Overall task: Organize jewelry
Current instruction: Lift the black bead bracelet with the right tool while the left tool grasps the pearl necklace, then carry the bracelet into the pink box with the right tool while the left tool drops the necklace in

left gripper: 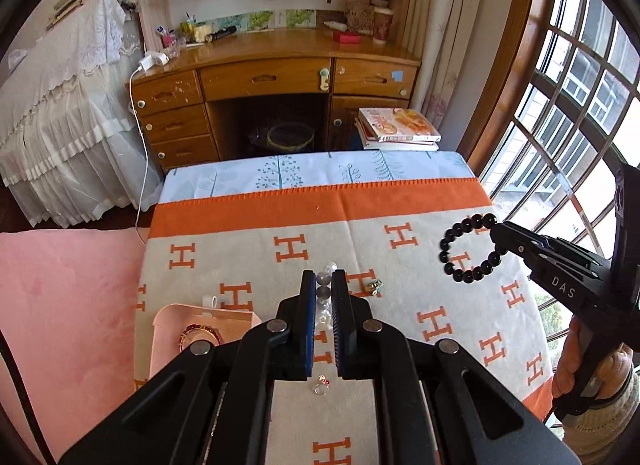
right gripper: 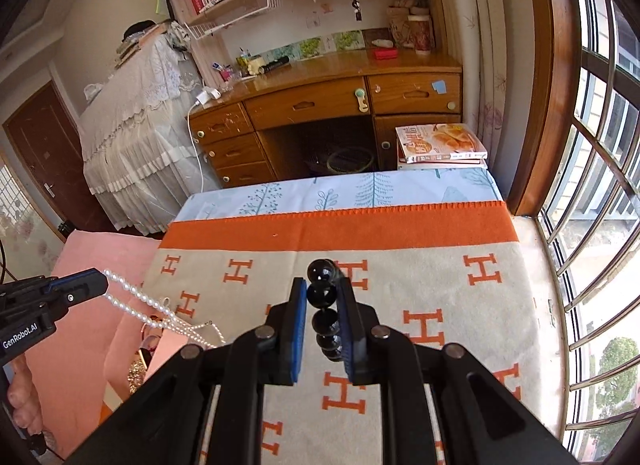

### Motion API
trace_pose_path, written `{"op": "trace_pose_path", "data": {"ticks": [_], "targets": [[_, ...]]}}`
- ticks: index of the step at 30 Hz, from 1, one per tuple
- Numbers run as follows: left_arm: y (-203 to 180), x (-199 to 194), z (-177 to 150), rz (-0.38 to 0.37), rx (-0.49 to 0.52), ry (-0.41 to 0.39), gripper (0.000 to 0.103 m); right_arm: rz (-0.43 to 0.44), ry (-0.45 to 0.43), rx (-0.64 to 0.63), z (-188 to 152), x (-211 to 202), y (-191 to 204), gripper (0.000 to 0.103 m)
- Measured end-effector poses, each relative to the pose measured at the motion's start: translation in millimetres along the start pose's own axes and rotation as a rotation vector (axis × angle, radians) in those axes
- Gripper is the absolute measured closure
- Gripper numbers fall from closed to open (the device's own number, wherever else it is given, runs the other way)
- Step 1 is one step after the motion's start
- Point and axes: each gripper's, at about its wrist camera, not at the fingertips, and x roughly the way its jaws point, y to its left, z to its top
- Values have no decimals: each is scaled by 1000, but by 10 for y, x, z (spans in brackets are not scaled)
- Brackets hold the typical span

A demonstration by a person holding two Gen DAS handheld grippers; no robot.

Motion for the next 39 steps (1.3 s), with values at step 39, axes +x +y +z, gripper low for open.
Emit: {"op": "trace_pose_path", "data": {"ticks": [39], "targets": [[1022,-1139,-1000,122,-49,-136,98,287,66,-347,-562,-191,2269,88]]}}
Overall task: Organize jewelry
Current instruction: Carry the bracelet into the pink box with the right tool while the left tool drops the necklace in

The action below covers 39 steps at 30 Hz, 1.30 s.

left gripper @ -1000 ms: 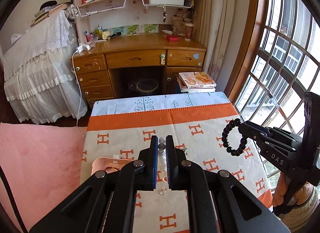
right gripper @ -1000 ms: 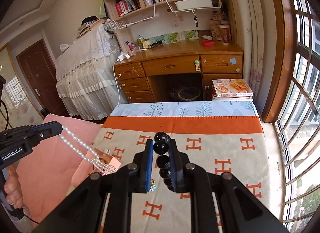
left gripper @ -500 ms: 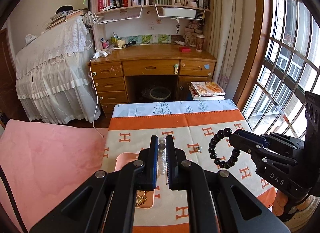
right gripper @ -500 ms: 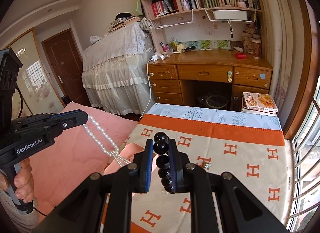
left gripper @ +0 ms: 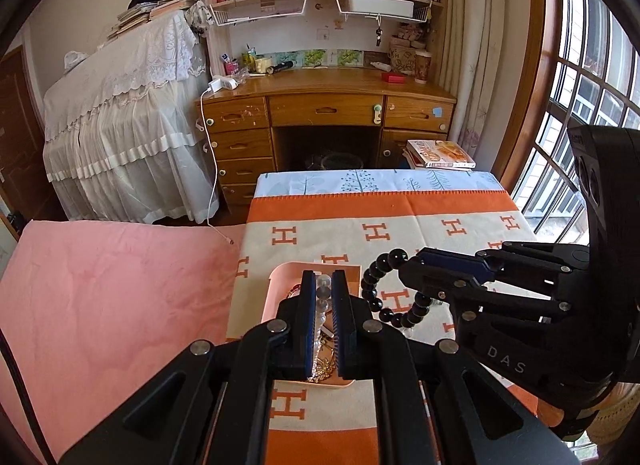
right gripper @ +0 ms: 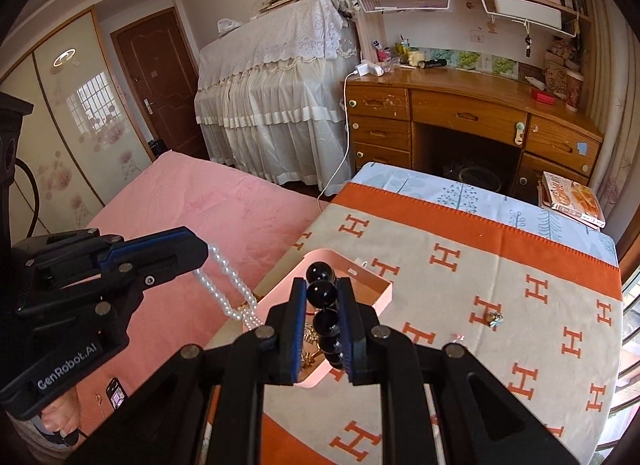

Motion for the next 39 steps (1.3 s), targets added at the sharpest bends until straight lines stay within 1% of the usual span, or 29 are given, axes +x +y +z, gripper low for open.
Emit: {"op": "trace_pose_path", "data": {"ticks": [7,12,17,24,30,35,39], "targets": [[202,301,-196,-40,-29,40,98,6,66,-25,-46,330,181,88],[301,590,-329,-81,-48,99,98,2,98,-41,-61,498,265,88],[361,863,-477,-83,-68,137,98,5,136,-43,-61,664,295,87],[559,1207,-718,-78,-145,194,98,21,179,-46,-46,902,347,88],[649,1399,-856,-63,-143,226,97,42,208,-45,4,1121,386,88],[676,1470,-876,-76,-143,236,97,4,224,-39,38,1369,308,88],[643,1529,-869,-85,-130,245,97,-55,285,-11,21,1663,106,87]]}}
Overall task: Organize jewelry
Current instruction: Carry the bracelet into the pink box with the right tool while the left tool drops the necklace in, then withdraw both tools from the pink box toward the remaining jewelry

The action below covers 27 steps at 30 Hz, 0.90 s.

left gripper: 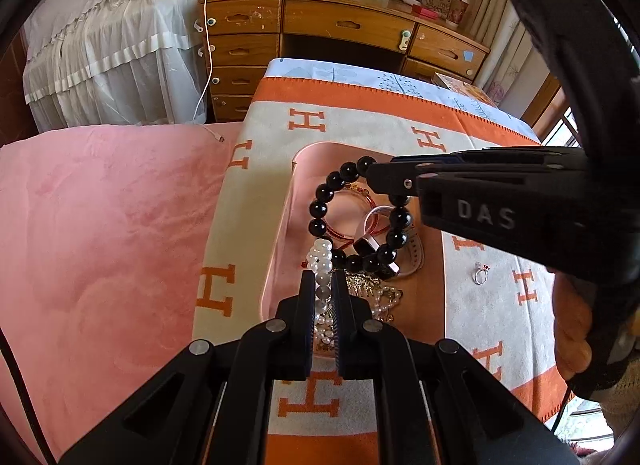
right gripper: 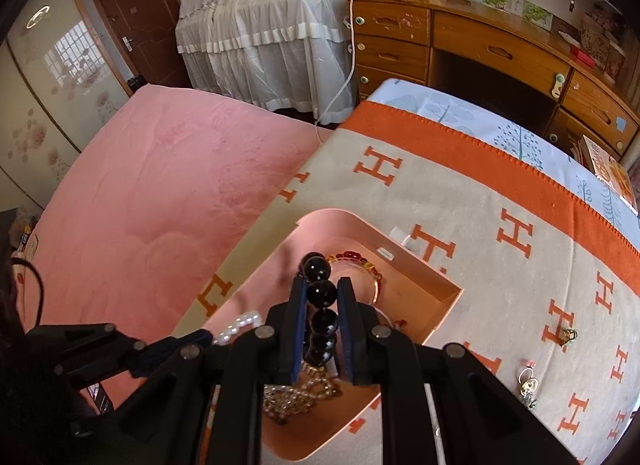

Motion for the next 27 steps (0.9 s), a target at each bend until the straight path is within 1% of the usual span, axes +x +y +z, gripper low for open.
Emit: {"op": "trace_pose_path", "data": {"ticks": [3,4,7,9,12,14,16,17,18,19,24,27], "targets": [[-31,53,20,-6,8,10,97,-85,26,6,7,153,-142,87],[-45,46,26,-8,11,11,97,-100,33,12,-4,178,-190,87],[-102,78,62,-14,23,15,97,-91,47,42,-40,193,-329,87],[-153,97,93,-19,32,18,97,-95,35,53,-60,139,-400,87],[-250,134,147,-29,47,26,97,-75,18,77,-67,32,-496,87],[-316,147,183,-36,54,36,93,-52,5,98,-99,-69,-572,87],[-380,139,222,-39,57,45,71,-45,-7,107,-136,-165,-639,87],[-410,120,242,-38,57,42,66,-45,-12,111,-161,-208,-676,86],[-438,101,251,-35,58,36,54,-45,-14,116,-190,-249,-717,86],[-468,72,272,-31,59,26,48,-44,-17,124,-223,-295,-764,86],[-625,-112,340,-6,87,-15,47,-35,-35,164,-387,-511,-985,86],[-738,-218,362,15,106,-32,45,-37,-57,181,-483,-657,-1117,86]]}}
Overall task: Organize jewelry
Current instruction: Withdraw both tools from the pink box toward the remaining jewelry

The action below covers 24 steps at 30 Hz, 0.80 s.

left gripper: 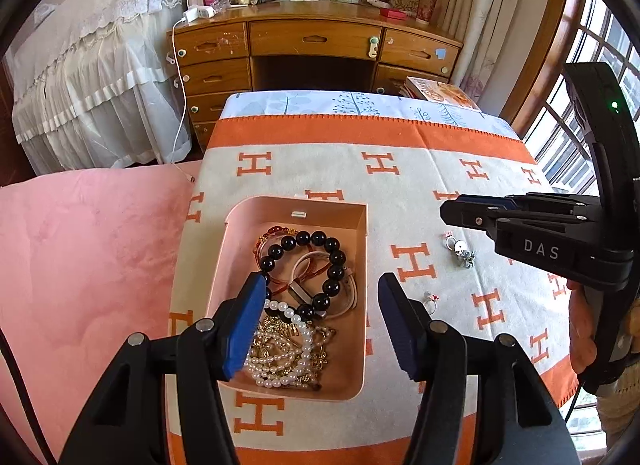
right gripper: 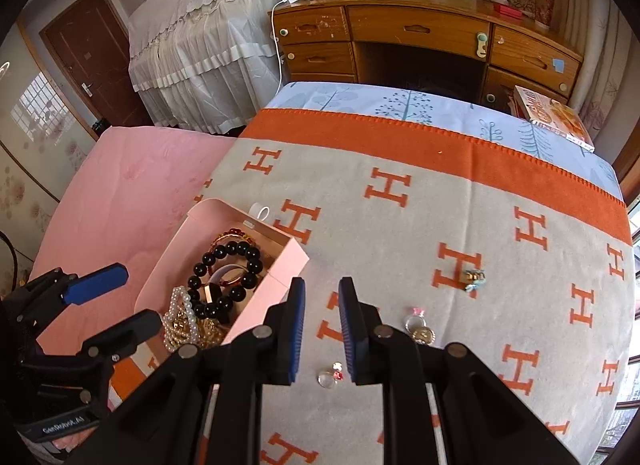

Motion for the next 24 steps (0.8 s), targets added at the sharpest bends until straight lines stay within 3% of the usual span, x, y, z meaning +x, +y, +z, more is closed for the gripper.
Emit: {"op": "trace_pose_path", "data": {"ticks": [4,13,16,24], "targets": [[-163,-115,18,31,30,-19,38,2,-28,28,-79,-180,-186,86],[-643,-221,59,72,117,-22,36,-2,-68,85,-290,-478,-616,86],[-799,-219,72,75,133,-20,30,-6,-78,108,-367,-550,-773,86],[-1206,-38,82,55,163,16,30,-8,-97,159,-537,-664,-1160,86]]}}
